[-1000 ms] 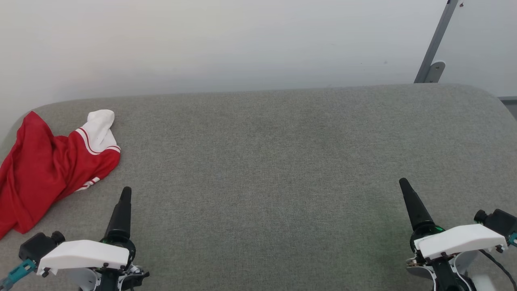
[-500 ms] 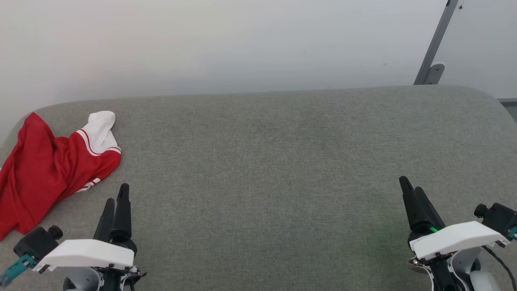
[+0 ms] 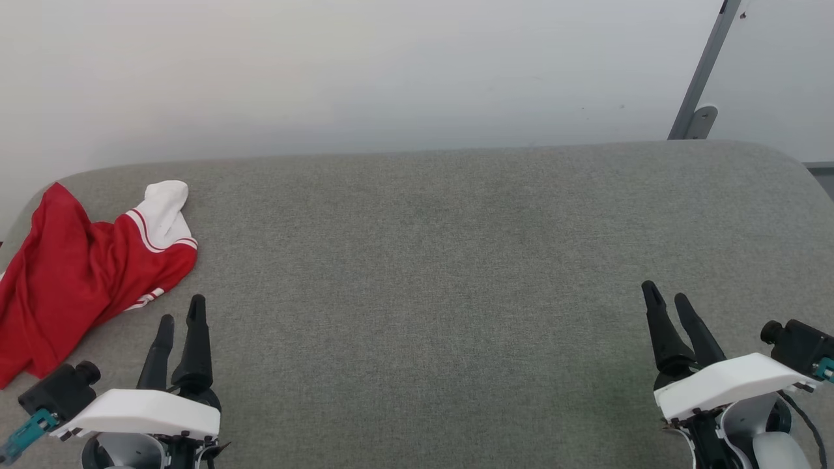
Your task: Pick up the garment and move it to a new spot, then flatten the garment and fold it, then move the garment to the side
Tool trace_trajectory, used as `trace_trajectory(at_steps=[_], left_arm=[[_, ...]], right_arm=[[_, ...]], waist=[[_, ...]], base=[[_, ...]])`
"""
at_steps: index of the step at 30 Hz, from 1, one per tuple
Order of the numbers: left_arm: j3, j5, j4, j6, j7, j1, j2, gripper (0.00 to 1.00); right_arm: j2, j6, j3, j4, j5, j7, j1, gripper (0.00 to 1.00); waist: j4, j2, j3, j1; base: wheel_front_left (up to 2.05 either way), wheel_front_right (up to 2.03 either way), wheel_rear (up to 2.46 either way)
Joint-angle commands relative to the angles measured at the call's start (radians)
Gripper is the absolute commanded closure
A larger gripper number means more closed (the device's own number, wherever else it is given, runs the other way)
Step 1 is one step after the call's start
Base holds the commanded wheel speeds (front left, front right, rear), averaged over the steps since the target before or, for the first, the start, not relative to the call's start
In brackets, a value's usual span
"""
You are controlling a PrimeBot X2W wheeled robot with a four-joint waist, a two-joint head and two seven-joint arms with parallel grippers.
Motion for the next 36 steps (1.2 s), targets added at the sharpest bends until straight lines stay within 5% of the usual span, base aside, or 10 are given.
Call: trace_trajectory(at_steps=[1, 36], left_arm=[[0.003, 0.022, -0.015, -0.007, -0.010, 0.002, 0.009, 0.00], [0.002, 0.333, -0.020, -0.049, -0.094, 0.039, 0.009, 0.00]], right_arm=[[-0.001, 0.002, 0.001, -0.014, -0.026, -0.009, -0.005, 0.00], [0.015, 0.002, 0.007, -0.072, -0.357, -0.059, 0.035, 0.00]], waist=[[0.000, 0.0000, -0.001, 0.0000], [-0.001, 0.0000, -0.014, 0.0000]], base=[[0.00, 0.00, 0.00], [0.00, 0.00, 0.00]])
